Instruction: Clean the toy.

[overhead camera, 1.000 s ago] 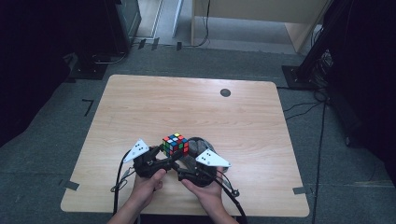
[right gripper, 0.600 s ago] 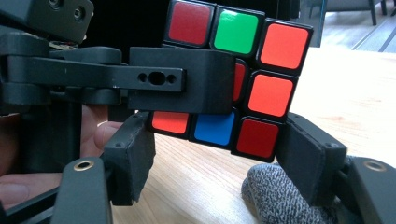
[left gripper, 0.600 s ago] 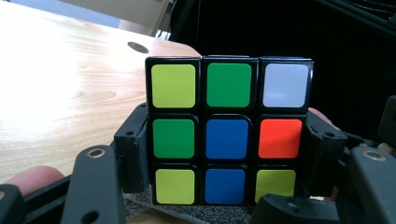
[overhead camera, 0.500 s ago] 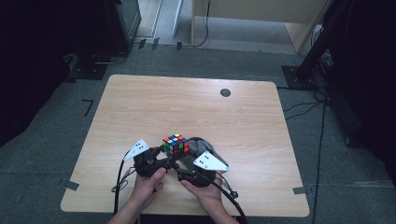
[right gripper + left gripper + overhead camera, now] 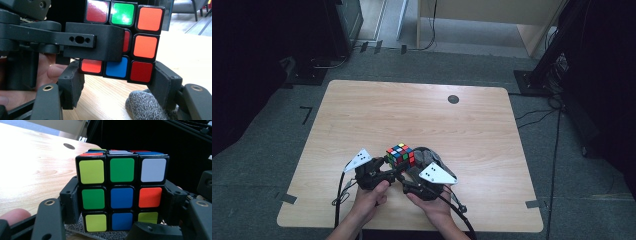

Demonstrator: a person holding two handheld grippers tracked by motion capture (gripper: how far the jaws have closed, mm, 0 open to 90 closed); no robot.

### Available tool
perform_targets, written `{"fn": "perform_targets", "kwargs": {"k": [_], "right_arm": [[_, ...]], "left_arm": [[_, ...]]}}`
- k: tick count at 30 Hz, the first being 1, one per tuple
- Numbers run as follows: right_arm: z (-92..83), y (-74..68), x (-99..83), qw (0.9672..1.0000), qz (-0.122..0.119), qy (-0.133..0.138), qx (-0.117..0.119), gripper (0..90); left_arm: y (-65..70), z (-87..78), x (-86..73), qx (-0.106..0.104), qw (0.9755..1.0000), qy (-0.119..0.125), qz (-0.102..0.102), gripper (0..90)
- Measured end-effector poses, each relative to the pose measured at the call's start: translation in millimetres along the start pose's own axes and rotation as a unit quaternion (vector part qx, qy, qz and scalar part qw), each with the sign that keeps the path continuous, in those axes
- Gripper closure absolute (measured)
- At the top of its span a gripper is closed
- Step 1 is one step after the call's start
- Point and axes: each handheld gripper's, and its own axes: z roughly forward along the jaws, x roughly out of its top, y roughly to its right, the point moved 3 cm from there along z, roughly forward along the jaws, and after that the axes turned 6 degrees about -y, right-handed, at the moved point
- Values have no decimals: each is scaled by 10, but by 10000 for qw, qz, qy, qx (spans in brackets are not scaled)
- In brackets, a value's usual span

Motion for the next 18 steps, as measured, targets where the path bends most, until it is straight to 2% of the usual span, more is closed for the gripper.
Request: {"fn": "perform_targets", "kwargs": {"k": [4, 7, 10, 12, 14, 16, 18], "right_arm": [[-13, 9, 9, 10000, -61, -17, 51, 342], [-21, 19, 14, 9999, -92, -60, 69, 343], [-26, 51, 6, 9999, -67, -117, 52, 344], [-27, 85, 1, 9998, -64, -191, 2, 347], [-31, 144, -3, 9996, -18, -260, -50, 348], [-44, 208, -5, 9996, 14, -273, -104, 348], [-67, 277, 6, 9995, 68, -260, -151, 348]], "left_arm": [[-11, -19, 31, -67, 10000, -26, 47, 301], [-37, -72, 72, -142, 9998, 122, -9, 299], [-76, -140, 126, -130, 9995, 293, -3, 296], [-116, -203, 167, -93, 9991, 424, -12, 294], [-160, -263, 203, -16, 9987, 509, 60, 293], [-205, -314, 228, 172, 9981, 536, 250, 292], [-243, -341, 237, 269, 9976, 511, 372, 291]]}}
